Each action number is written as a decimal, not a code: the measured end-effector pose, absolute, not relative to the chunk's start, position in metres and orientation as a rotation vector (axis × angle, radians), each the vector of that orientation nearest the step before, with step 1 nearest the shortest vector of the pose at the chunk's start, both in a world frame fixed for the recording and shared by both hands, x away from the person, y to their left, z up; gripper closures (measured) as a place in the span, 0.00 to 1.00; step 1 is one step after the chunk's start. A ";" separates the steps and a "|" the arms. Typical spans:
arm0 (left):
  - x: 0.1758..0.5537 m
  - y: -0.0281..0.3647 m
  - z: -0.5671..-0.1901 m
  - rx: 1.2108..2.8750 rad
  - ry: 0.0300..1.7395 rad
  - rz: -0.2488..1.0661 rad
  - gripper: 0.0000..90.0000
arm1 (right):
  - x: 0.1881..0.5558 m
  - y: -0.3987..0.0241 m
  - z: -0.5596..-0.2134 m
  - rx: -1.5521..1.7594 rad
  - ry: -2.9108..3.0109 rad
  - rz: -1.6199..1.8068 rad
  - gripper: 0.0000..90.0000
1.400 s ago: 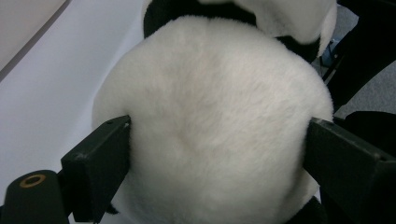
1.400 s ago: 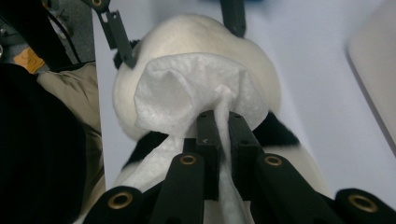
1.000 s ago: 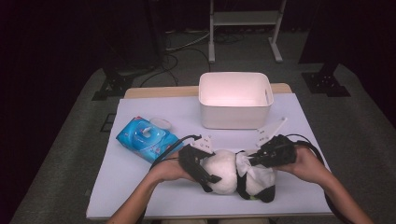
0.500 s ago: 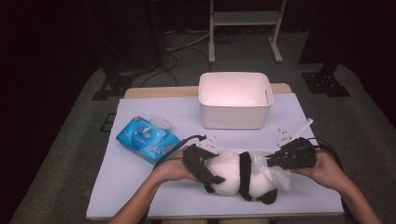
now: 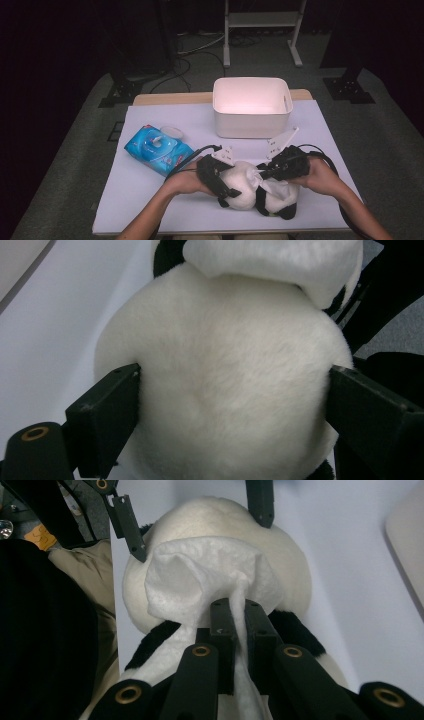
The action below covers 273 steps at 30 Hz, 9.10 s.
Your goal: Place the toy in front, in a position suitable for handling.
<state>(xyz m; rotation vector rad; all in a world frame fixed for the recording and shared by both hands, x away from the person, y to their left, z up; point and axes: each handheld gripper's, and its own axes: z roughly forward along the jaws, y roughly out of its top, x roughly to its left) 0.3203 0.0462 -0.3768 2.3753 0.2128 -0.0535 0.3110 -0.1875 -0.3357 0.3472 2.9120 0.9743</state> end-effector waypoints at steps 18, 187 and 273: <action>0.317 0.045 -0.364 2.373 0.200 -0.063 0.12 | 0.289 -0.263 -0.344 0.558 2.846 1.062 0.94; 0.303 0.038 -0.375 2.408 0.189 0.018 0.12 | 0.274 -0.222 -0.341 0.387 2.850 1.105 0.93; 0.308 0.042 -0.390 2.350 0.207 -0.034 0.15 | 0.281 -0.174 -0.338 0.233 2.898 1.020 0.92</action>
